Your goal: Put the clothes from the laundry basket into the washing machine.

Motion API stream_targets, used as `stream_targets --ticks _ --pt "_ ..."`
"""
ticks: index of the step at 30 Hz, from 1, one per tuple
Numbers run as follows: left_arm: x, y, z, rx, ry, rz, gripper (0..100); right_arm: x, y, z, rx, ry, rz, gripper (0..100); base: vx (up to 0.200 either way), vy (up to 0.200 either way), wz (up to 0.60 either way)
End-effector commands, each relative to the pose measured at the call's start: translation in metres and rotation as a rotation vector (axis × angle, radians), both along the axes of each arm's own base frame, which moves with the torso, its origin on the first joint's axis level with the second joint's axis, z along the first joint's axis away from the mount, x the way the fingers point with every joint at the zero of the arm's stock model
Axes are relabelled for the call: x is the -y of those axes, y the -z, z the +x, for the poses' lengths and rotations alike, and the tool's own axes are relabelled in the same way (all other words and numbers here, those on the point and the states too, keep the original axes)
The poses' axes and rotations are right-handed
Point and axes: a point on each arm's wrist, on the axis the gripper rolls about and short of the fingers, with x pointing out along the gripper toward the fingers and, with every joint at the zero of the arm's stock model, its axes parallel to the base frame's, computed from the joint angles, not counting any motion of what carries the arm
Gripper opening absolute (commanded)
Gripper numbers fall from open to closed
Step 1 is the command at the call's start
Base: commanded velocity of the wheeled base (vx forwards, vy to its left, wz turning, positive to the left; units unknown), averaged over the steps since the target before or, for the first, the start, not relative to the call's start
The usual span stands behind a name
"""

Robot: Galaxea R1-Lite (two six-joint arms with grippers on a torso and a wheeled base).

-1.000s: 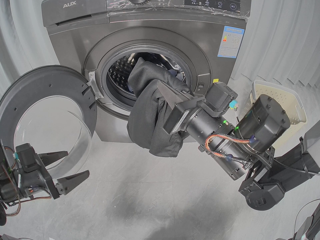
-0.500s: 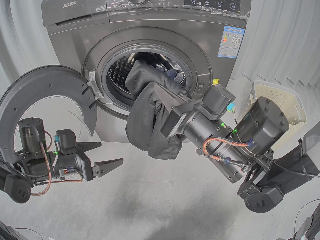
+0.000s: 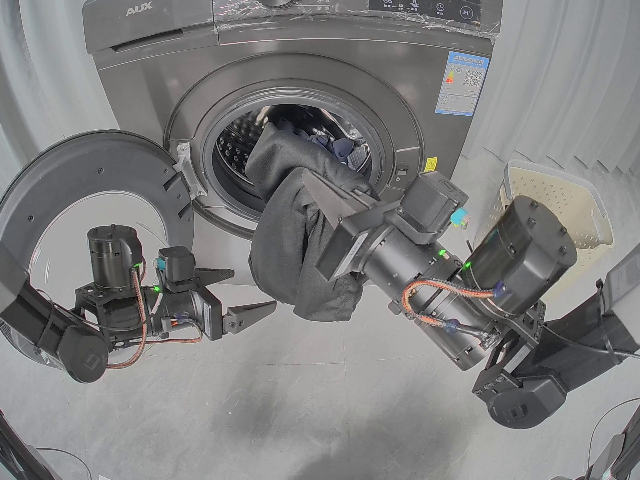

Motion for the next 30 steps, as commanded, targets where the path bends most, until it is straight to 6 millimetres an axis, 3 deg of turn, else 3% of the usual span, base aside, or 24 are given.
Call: stream_targets --ticks 1,13,27,28,30 --pt "0.006 0.011 0.011 -0.021 0.012 0.007 100 -0.001 0.000 -0.001 0.000 -0.005 0.000 0 0.000 0.000 0.00" --pt "0.016 0.011 0.042 0.070 0.010 -0.024 100 -0.002 0.001 -0.003 -0.002 -0.012 0.000 0 0.000 0.000 0.00" --pt "0.025 0.014 0.051 0.141 0.031 -0.059 100 -0.004 0.006 -0.005 -0.012 -0.017 -0.013 0 0.000 0.000 0.00" --pt "0.026 0.014 0.051 0.143 0.031 -0.059 0 -0.004 0.006 -0.005 -0.012 -0.018 -0.014 0 0.000 0.000 0.00" --pt "0.028 0.015 0.051 0.151 0.041 -0.065 0 -0.004 0.006 -0.004 -0.013 -0.015 -0.015 0 0.000 0.000 0.00"
